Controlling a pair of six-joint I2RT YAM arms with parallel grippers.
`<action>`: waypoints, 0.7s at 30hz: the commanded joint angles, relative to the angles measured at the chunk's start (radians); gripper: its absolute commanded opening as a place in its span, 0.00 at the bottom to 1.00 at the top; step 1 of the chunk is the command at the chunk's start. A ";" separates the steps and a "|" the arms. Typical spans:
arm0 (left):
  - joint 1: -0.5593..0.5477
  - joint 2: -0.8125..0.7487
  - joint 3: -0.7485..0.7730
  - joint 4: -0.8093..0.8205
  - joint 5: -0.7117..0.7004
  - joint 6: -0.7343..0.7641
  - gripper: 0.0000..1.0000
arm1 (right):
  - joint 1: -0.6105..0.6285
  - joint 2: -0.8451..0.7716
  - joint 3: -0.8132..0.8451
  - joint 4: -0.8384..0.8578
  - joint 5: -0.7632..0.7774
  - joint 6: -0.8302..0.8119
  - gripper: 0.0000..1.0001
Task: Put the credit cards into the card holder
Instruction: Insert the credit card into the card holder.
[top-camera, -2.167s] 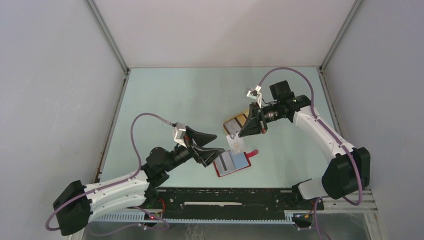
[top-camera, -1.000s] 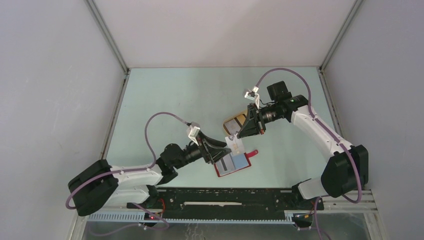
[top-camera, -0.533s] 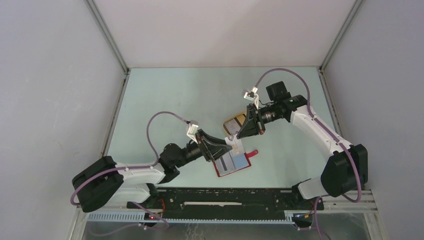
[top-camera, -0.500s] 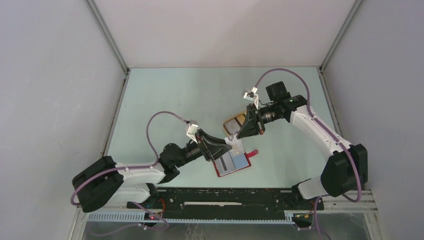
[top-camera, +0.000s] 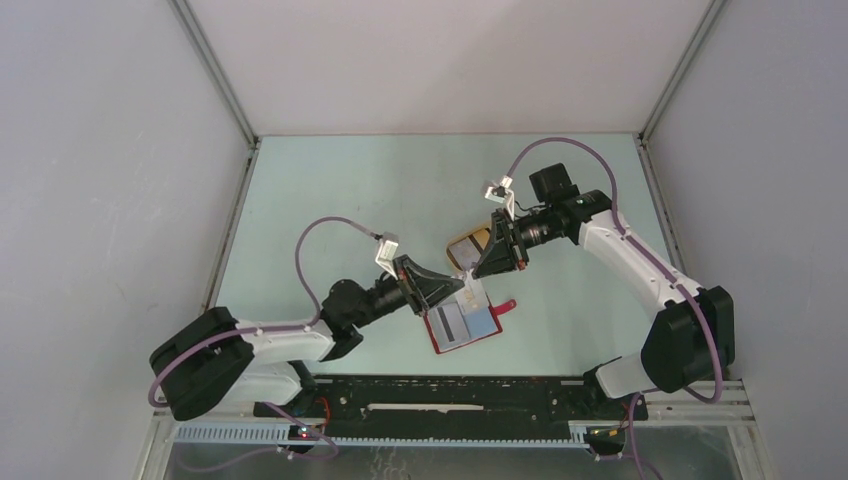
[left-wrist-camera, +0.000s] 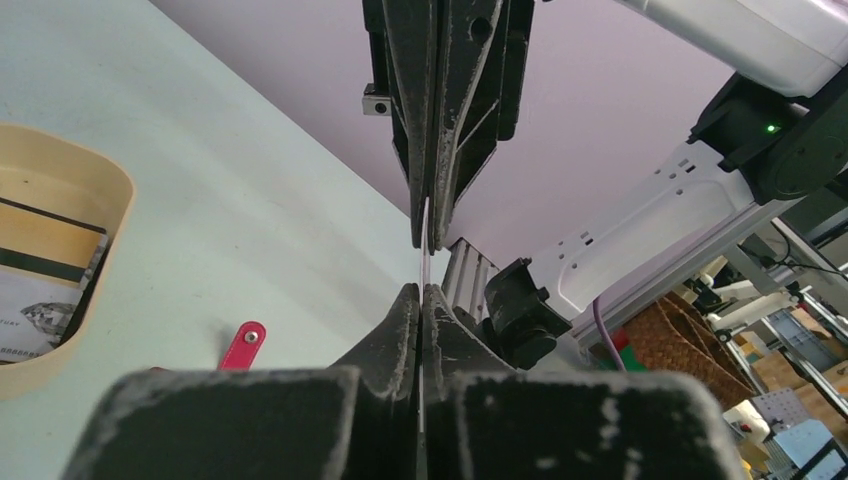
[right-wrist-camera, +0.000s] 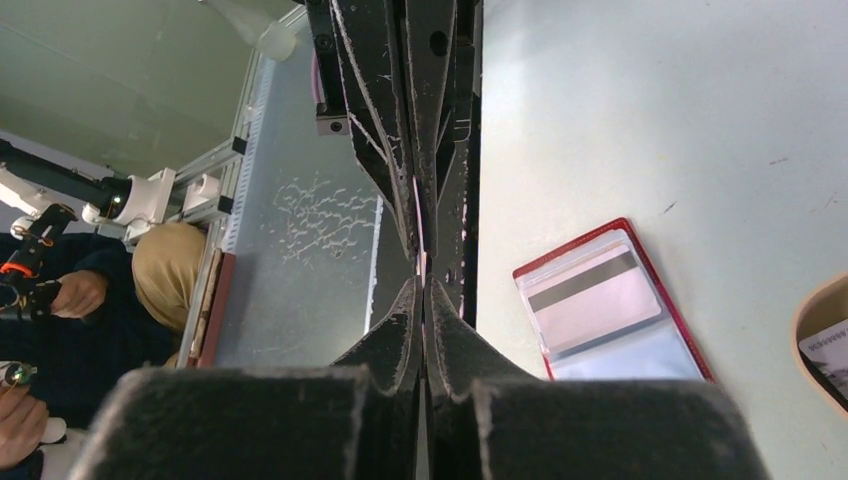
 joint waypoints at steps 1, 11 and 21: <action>0.013 0.022 0.056 0.037 0.058 -0.010 0.00 | 0.015 -0.002 0.002 -0.003 0.030 -0.027 0.16; 0.014 -0.072 -0.090 -0.053 -0.023 -0.080 0.00 | -0.020 -0.182 -0.090 0.069 0.321 -0.053 0.53; 0.001 -0.112 -0.111 -0.299 -0.294 -0.163 0.00 | 0.009 -0.024 -0.181 0.082 0.577 0.017 0.34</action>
